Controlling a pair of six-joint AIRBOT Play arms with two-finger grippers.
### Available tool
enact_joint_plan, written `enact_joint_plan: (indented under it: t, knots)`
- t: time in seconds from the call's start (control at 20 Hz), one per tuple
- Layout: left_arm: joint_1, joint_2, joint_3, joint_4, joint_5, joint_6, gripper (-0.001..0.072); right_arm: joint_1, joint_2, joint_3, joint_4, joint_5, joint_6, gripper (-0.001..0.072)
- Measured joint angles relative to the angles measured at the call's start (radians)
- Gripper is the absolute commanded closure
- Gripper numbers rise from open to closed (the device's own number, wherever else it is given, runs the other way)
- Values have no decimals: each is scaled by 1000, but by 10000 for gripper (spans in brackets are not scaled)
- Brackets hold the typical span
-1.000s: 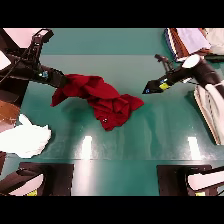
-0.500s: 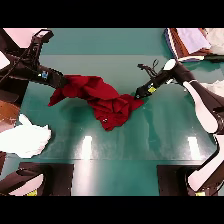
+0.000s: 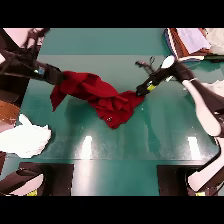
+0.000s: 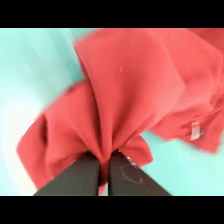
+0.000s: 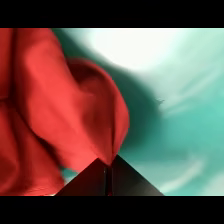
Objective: Fold the shirts.
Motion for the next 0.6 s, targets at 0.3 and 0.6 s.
enact_joint_plan:
  t: [0.3, 0.6]
  knots:
    - [0, 50, 298, 56, -18, -3, 680, -176, 359, 46, -146, -86, 146, 694]
    - [0, 112, 454, 45, -64, -6, 680, -291, 616, 256, -176, -119, 191, 694]
